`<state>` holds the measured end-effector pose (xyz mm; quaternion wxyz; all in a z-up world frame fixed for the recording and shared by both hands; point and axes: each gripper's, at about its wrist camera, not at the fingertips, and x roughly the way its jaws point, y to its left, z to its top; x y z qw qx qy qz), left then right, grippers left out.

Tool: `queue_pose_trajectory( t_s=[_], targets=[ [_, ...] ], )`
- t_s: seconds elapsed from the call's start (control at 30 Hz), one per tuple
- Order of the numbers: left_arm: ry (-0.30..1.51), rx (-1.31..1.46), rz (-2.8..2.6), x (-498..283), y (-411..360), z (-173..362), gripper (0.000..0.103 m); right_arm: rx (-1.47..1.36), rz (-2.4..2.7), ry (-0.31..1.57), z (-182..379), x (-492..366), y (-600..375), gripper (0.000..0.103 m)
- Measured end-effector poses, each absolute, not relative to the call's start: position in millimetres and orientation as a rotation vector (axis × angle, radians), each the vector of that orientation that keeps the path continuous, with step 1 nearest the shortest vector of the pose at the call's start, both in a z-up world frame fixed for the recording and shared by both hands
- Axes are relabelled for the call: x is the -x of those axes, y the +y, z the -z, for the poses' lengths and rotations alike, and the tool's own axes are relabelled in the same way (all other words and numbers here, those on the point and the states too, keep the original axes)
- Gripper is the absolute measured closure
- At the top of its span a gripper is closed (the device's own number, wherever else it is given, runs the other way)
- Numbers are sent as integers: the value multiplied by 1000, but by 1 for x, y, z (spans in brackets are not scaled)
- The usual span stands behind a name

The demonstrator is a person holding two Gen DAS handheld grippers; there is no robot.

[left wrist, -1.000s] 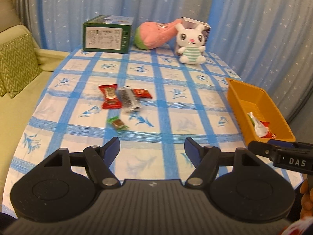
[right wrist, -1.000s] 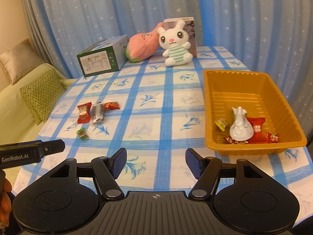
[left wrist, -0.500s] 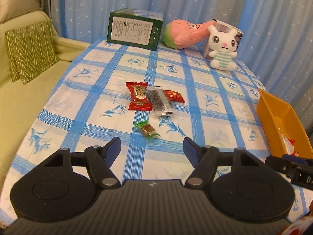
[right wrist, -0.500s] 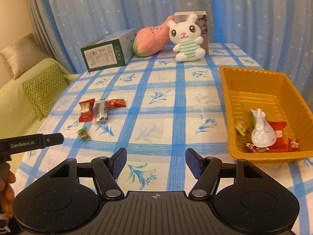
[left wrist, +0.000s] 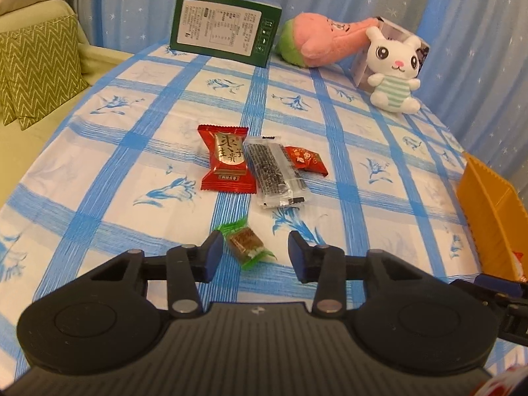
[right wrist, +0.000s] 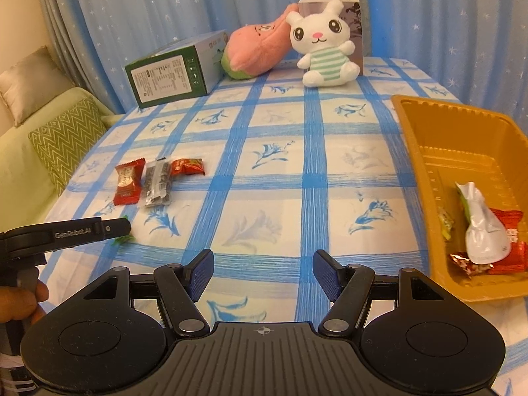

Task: Organize snacks
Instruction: 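Grasp the clear dark-filled packet with the right gripper while the left grasps the green-wrapped candy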

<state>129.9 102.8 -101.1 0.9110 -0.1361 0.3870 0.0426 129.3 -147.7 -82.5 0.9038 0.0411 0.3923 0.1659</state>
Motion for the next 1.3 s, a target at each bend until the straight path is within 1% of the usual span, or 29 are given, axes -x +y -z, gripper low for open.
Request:
queue_pose_trajectory(
  t_s=[0.13,0.2,0.27,0.3,0.5,0.7,0.9,0.97,1.13,1.3],
  targets=[
    [811,229,-103,-138,99,108,70,-83,-349,820,90,-137,-142,37],
    [815,216,-108,-139,99,110,75,-82,-354,821,92,-140,-140,37],
    [814,179,-114,-139,98,111,84,-81,-357,822,93,-142,-137,37],
    [815,171,-112,-139,98,111,85,-81,-358,823,94,-143,-135,37],
    [823,132,-84,-140,105,100,86,-91,-390,814,93,-150,-126,37],
    [802,81,-65,-148,129,79,86,-112,-479,779,86,-166,-101,37],
    [791,91,-72,-157,155,78,86,-82,-541,758,87,-189,-59,38],
    [791,123,-76,-157,161,81,86,-70,-564,761,89,-198,-44,49],
    [780,187,-90,-160,173,81,86,-37,-590,778,100,-220,-10,55],
    [779,234,-96,-160,180,81,86,-2,-587,800,113,-237,11,57]
  ],
)
